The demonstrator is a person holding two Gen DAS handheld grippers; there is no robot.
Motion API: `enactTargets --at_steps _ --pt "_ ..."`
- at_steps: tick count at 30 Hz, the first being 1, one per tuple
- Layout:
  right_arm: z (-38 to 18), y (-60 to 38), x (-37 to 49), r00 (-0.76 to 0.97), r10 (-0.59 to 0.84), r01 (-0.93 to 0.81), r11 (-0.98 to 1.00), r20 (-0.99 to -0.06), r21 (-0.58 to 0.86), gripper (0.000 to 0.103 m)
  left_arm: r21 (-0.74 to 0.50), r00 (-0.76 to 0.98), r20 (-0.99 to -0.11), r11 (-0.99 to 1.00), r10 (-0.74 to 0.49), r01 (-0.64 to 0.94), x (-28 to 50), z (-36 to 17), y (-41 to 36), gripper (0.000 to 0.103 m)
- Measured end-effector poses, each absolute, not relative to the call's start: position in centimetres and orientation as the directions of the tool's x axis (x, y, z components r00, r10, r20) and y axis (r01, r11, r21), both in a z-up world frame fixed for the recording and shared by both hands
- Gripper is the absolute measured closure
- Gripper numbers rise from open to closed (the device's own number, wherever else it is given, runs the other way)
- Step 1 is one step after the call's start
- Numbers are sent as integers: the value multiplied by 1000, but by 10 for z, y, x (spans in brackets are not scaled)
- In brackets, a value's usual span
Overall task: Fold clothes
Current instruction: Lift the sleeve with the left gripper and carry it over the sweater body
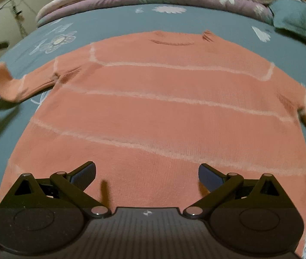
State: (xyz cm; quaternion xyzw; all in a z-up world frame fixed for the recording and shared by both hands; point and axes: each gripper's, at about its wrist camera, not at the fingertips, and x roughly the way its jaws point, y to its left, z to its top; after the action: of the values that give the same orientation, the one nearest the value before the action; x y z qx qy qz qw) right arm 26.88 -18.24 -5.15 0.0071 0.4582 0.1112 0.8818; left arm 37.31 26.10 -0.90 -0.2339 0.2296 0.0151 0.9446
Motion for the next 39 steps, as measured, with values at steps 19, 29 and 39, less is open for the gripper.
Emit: enactTargets --at_steps 19,29,39 --pt "-59 -232 259 581 250 -330 942 -775 56 0 -415 853 -483 909 -196 -27 410 54 144 1" --pt "-57 -270 252 620 252 -324 945 -743 49 0 -378 833 -484 922 -269 78 436 70 71 1" --pt "-65 -299 246 632 264 -268 957 -729 113 0 -337 824 -475 929 -309 154 453 93 24 1"
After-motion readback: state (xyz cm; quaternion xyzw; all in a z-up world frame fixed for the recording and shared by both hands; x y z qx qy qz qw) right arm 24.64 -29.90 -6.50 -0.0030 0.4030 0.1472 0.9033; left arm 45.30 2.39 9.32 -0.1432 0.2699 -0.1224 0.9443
